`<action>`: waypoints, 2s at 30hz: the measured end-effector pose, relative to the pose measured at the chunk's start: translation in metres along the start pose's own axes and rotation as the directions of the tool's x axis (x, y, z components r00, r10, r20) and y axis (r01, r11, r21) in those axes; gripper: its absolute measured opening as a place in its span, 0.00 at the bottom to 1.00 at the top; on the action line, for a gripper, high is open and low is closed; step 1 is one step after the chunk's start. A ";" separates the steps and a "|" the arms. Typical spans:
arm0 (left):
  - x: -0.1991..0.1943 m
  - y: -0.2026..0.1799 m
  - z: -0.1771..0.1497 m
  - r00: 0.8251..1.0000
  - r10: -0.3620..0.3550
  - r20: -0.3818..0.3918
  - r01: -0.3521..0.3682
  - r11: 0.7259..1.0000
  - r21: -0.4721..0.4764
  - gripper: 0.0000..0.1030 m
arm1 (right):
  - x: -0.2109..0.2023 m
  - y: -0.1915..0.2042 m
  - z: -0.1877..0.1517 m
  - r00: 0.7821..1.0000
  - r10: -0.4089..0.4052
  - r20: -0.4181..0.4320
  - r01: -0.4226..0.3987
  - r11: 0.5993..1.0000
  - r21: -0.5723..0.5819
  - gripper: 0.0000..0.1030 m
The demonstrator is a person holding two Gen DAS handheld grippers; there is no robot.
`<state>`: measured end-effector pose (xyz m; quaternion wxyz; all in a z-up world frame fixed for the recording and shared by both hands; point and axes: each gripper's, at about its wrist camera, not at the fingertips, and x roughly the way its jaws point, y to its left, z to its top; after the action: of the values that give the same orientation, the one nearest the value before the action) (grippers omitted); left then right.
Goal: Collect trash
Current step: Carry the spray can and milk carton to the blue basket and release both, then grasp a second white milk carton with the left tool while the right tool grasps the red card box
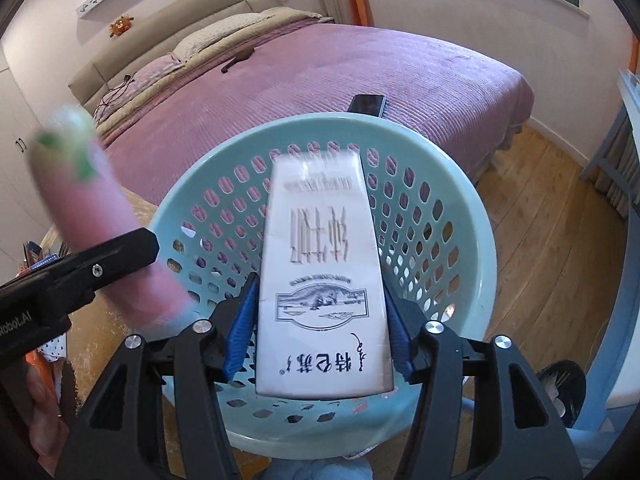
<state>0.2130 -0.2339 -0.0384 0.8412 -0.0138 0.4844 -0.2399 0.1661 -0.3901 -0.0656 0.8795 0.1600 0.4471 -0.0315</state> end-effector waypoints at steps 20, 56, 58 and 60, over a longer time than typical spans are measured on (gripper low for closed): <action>-0.155 0.043 -0.073 0.954 0.020 0.299 -0.007 0.999 -0.042 0.69 | -0.102 0.070 -0.029 0.976 0.146 0.159 -0.119 0.978 -0.169 0.66; -0.179 0.240 -0.151 0.934 0.345 0.095 -0.315 0.918 -0.243 0.76 | -0.031 0.314 -0.051 0.973 0.230 0.017 -0.183 0.815 -0.550 0.77; -0.176 0.239 -0.150 0.935 0.342 0.091 -0.313 0.918 -0.243 0.76 | -0.028 0.316 -0.050 0.975 0.220 0.023 -0.172 0.817 -0.551 0.77; -0.173 0.239 -0.149 0.936 0.341 0.089 -0.312 0.919 -0.240 0.76 | -0.023 0.317 -0.050 0.977 0.212 0.025 -0.163 0.818 -0.552 0.77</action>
<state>0.1112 0.0807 -0.0384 0.8920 -0.0420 0.4483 -0.0391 0.1765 -0.0771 0.0060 0.9055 -0.0558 0.3815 0.1773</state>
